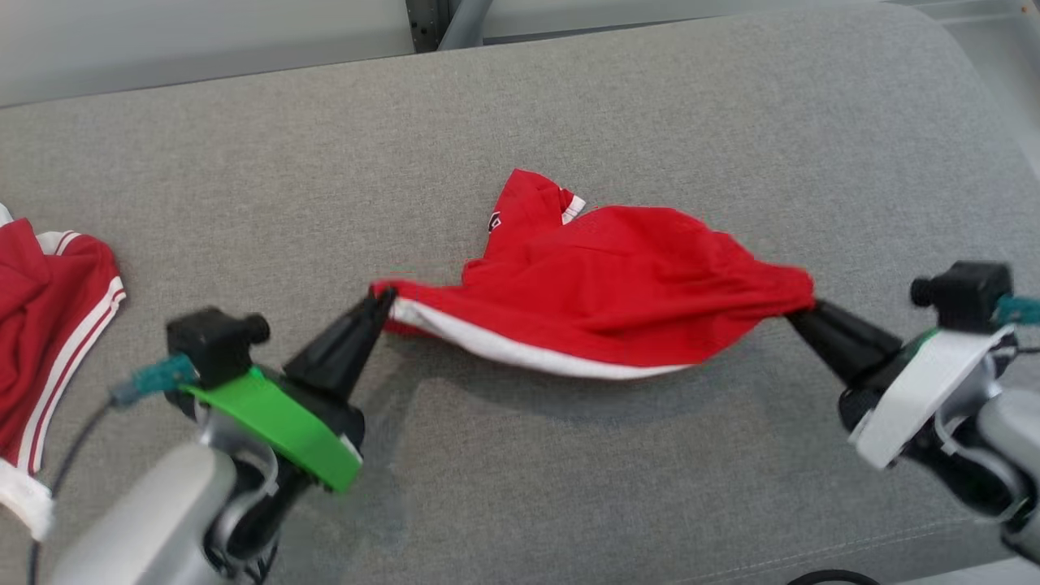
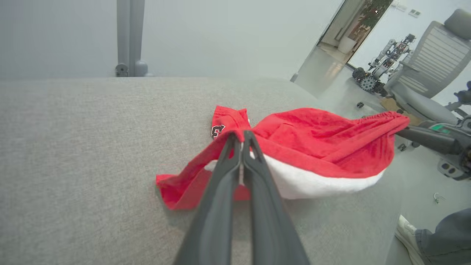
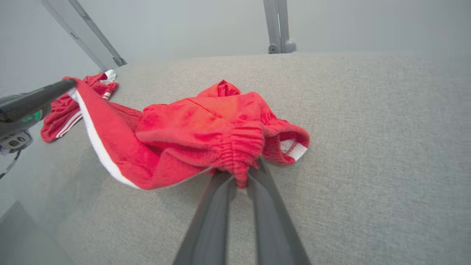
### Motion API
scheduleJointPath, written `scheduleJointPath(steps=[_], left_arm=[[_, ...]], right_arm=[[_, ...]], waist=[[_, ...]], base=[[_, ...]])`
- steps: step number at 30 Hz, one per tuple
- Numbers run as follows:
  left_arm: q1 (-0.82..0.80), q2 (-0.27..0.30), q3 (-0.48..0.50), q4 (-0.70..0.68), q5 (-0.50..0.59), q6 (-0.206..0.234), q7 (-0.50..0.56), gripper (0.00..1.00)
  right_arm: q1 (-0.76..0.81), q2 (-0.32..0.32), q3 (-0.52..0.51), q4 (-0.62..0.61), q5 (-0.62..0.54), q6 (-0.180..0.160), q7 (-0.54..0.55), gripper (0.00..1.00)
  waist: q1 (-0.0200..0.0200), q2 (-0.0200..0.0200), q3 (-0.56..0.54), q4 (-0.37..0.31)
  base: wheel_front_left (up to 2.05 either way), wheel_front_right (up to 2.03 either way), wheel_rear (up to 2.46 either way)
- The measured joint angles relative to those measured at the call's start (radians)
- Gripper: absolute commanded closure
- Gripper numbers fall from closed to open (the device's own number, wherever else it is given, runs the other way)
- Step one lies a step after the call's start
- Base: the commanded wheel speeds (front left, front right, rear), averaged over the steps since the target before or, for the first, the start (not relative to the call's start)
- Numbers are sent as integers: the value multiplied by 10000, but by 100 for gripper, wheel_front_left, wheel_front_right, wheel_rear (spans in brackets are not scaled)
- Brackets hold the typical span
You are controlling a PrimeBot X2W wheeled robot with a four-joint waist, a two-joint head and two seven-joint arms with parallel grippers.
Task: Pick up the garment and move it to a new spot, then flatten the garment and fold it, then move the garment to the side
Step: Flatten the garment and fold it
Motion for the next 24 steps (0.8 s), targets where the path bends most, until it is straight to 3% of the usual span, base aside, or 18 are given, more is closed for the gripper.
scheduleJointPath(steps=[4,8,15,17,20,24], left_arm=[[-1152,876,583,-1985,-869,2,1398,100],[-2824,1053,1103,-3083,-1793,322,2940,100],[-6529,754,1733,-2157,-1791,970,4349,100],[-7981,286,1927,-1139,-1613,1135,4406,100],[-9347,-198,1889,69,-1034,1170,4079,100],[-11050,-802,1964,2069,153,1350,2552,100]], right_arm=[[-909,-1425,-642,-1774,2336,-6,1164,100],[-2206,-2251,-1315,-2437,4067,-6,2541,100],[-4561,-2811,-2230,-1643,5741,-6,4801,100],[-5758,-2589,-2575,-1078,5864,-4,5177,100],[-7263,-1942,-2838,-314,5183,-2,4876,100],[-9452,-190,-3074,1162,3405,2,3066,100]], waist=[[0,-1,292,-11],[0,-1,740,-18],[1,-1,1868,94],[2,0,2454,175],[3,0,3071,268],[4,1,3855,394]], base=[[0,0,0],[0,0,0],[0,0,0],[0,0,0],[0,0,0],[0,0,0]])
